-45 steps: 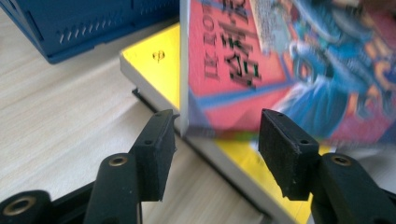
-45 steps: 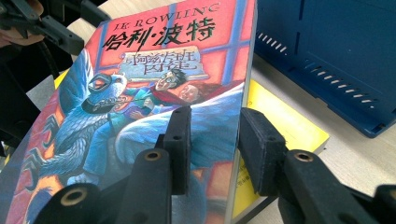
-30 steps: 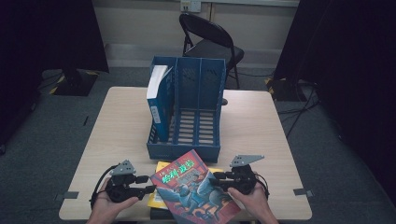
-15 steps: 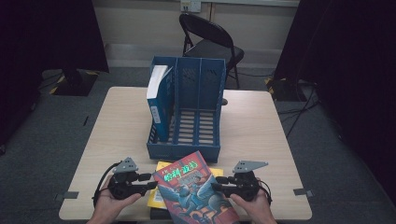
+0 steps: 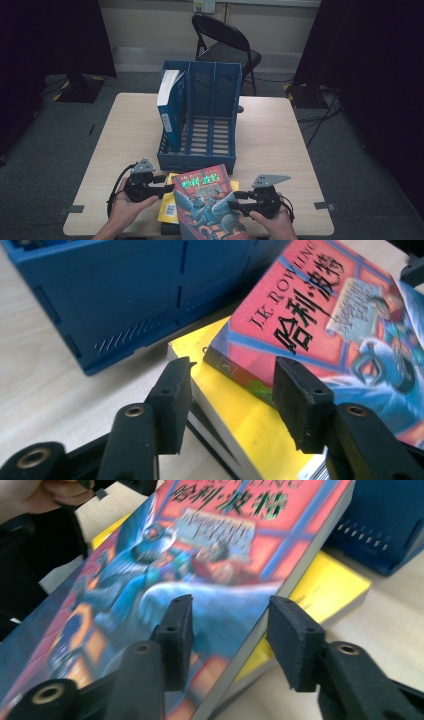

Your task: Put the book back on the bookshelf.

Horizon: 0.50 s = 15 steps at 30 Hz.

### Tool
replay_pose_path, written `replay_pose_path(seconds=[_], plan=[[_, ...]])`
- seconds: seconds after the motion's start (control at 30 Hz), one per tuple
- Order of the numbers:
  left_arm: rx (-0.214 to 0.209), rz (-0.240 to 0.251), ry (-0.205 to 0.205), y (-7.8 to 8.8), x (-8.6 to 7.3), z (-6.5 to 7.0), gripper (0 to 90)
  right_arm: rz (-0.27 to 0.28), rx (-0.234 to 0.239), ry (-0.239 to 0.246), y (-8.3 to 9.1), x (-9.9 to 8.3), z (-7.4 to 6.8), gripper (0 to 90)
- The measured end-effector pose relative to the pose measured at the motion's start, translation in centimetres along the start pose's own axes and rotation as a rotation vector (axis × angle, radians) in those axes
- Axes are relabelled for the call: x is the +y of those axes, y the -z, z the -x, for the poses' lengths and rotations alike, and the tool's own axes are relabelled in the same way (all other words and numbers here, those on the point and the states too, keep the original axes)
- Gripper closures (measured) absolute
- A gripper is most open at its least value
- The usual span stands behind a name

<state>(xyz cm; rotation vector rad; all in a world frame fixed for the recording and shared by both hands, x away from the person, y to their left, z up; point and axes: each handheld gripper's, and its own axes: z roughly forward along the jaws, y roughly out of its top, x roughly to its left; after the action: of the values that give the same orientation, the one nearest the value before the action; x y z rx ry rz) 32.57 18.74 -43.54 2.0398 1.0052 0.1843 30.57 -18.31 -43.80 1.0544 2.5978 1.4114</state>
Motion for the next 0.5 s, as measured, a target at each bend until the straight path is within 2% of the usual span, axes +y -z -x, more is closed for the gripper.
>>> replay_pose_path(seconds=[0.07, 0.1, 0.17, 0.27, 0.37, 0.43, 0.5], plan=[[-0.026, -0.001, -0.016, 0.2, -0.2, 0.4, 48.8, 0.010, -0.002, 0.008, -0.5, 0.7, 0.3, 46.4], [-0.039, 0.003, -0.007, 0.4, -0.4, 0.6, 47.3, 0.010, -0.008, 0.008, -0.7, 1.1, 0.5, 46.5], [-0.045, -0.006, -0.004, 0.4, -0.8, 1.0, 45.8, 0.004, -0.019, -0.001, -1.2, 1.6, 0.9, 45.0], [-0.059, 0.010, 0.001, 0.4, -1.0, 1.4, 45.8, 0.000, -0.012, -0.022, -2.0, 1.6, 1.4, 40.7], [-0.112, -0.013, 0.004, -0.3, -0.7, 1.8, 46.5, 0.010, -0.016, -0.032, -2.0, 1.4, 1.3, 41.7], [-0.076, -0.010, -0.038, -0.6, -0.4, 2.3, 42.8, 0.009, -0.021, -0.042, -1.8, 1.2, 1.1, 42.0], [-0.089, -0.016, -0.039, -0.7, -0.2, 2.2, 42.8, 0.005, -0.024, -0.045, -1.6, 0.9, 0.8, 42.5]])
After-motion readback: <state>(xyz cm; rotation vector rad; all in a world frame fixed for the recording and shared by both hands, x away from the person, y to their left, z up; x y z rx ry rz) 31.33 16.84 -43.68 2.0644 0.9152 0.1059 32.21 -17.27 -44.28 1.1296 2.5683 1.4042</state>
